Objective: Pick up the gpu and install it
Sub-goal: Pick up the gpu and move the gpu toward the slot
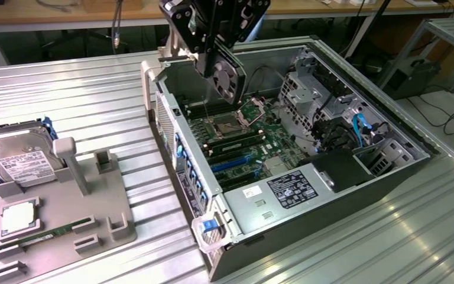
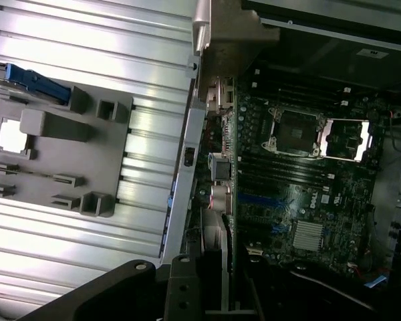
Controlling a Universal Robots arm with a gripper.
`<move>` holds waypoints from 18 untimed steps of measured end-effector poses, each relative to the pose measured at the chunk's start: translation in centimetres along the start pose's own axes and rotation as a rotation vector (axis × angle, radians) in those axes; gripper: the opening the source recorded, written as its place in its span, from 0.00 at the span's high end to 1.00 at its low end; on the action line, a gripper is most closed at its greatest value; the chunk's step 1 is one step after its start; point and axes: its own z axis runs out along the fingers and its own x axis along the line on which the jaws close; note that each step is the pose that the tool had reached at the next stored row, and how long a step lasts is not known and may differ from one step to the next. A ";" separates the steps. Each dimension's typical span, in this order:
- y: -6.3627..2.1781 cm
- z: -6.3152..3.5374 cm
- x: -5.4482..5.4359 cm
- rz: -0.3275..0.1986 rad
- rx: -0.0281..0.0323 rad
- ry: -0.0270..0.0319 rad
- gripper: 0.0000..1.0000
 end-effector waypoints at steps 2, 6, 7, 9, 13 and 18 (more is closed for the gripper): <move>-0.04 0.01 -0.2 -0.002 -0.0001 0.0000 0.72; -0.11 0.02 -0.6 -0.005 0.0000 0.0002 0.72; -0.13 0.03 -0.6 -0.005 0.0000 0.0002 0.72; -0.14 0.03 -0.7 -0.006 0.0000 0.0002 0.72; -0.18 0.05 -0.9 -0.008 -0.0001 0.0002 0.72; -0.29 0.09 -1.5 -0.013 -0.0001 0.0005 0.72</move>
